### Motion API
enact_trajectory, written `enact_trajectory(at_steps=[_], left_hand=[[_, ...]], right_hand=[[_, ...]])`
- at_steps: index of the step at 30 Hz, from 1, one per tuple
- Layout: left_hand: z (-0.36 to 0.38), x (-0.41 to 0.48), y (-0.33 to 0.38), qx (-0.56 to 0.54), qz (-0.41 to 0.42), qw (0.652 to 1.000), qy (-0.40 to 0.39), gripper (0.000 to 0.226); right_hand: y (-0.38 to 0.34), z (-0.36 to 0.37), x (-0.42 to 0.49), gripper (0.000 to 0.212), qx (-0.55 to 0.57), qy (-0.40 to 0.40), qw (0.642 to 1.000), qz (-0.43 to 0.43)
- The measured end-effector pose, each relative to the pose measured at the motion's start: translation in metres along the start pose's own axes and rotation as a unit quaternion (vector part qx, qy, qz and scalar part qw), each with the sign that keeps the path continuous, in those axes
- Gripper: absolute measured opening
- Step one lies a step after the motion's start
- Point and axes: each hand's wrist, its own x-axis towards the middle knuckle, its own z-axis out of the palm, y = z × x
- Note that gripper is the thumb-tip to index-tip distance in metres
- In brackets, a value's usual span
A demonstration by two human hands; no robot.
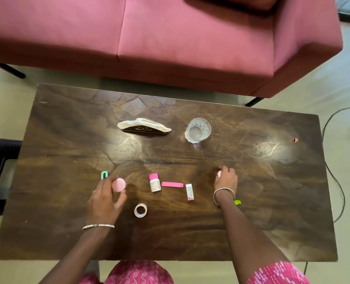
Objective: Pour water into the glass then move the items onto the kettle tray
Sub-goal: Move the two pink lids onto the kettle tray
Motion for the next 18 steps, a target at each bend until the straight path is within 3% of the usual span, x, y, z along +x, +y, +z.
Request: enact_trajectory(at_steps=[6,14,18], left_hand=[[-0.034,-0.009,0.002,-0.019,0.001,1.0,-0.021,0.048],[-0.091,-0.009,-0.01,-0.053,0.0,0.998,-0.034,0.04],[-0.123,-0.008,-0.029,-0.075,-0.006,0.997,-0.014,0.041]], right_hand=[[-0.031,0.008,-0.057,0.035,0.148,0.009,0.989,0.001],[-0.128,0.017,-0.19,0.028,0.262,-0.031,0.958,-0.116],[-0.184,0.02,-0.239,0.028,0.262,-0.065,0.944,-0.188]])
